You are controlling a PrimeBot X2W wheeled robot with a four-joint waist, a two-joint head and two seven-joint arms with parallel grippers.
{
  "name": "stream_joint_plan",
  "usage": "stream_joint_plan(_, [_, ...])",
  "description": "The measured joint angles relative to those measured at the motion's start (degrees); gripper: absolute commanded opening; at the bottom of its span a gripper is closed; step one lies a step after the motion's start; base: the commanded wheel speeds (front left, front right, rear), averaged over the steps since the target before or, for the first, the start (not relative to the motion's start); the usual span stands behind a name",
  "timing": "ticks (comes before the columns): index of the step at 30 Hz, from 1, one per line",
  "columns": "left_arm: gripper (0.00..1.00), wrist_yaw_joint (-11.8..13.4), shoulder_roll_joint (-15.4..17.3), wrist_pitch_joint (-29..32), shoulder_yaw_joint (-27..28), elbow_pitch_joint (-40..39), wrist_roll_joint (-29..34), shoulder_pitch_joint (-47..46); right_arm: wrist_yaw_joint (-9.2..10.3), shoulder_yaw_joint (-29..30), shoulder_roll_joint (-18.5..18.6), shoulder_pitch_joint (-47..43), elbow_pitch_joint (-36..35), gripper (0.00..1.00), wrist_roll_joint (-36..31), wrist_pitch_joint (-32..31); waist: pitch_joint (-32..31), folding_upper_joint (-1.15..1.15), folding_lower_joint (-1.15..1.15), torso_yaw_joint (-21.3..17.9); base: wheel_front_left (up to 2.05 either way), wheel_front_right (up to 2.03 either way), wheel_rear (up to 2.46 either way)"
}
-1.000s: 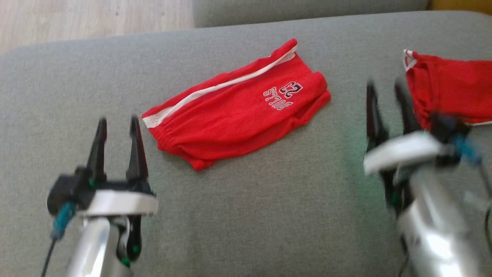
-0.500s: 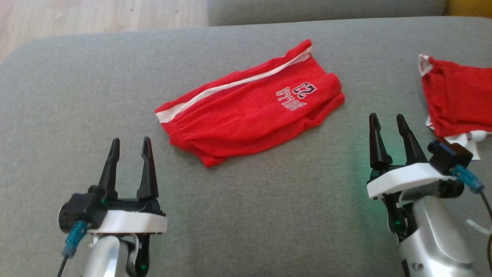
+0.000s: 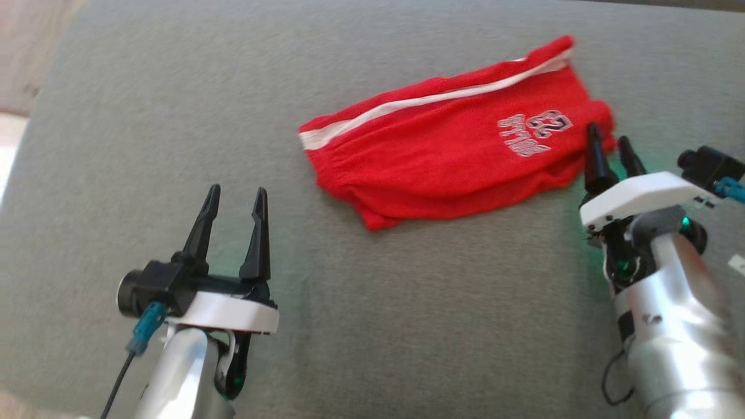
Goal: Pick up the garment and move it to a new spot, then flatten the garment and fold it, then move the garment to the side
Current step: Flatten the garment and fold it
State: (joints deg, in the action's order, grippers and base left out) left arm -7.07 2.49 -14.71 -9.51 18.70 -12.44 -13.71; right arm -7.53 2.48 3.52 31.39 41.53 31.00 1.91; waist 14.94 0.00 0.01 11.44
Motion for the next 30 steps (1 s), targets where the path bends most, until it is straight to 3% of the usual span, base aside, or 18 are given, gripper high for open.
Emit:
stream_joint_plan(11, [1.00,0.00,-0.10,0.00,-1.59,0.33,-1.78,-1.47,0.00,14.78,0.52,9.98,15.18,1.00,-18.13,1.15,2.36,0.00,-0.01,6.11,0.00,0.00,0.00])
stream_joint_plan(19, [1.00,0.07,-0.11,0.00,-3.21,0.32,-3.21,-1.48,0.00,15.77,1.36,14.02,22.25,1.00,-20.54,2.22,2.41,0.00,-0.02,6.86,0.00,0.00,0.00])
stream_joint_plan(20, [1.00,0.08,-0.12,0.00,-3.37,0.32,-3.21,-1.49,0.00,14.93,1.62,14.38,22.98,0.89,-20.35,2.24,2.39,0.00,-0.01,6.88,0.00,0.00,0.00])
stream_joint_plan(22, [1.00,0.10,-0.11,0.00,-3.38,0.32,-3.21,-1.49,0.00,13.45,2.03,15.20,24.43,0.05,-19.79,2.70,2.34,0.00,-0.01,6.83,0.00,0.00,0.00])
stream_joint_plan(23, [1.00,0.12,-0.12,0.00,-3.38,0.33,-3.21,-1.50,0.00,12.55,2.12,15.38,24.91,0.00,-19.50,3.16,2.30,0.00,-0.01,6.79,0.00,0.00,0.00])
stream_joint_plan(30, [1.00,0.53,-0.12,0.00,-3.15,0.82,-3.20,-1.48,0.00,10.55,1.04,15.24,27.91,0.00,-19.25,6.92,0.86,0.00,-0.01,5.77,0.00,0.00,0.00])
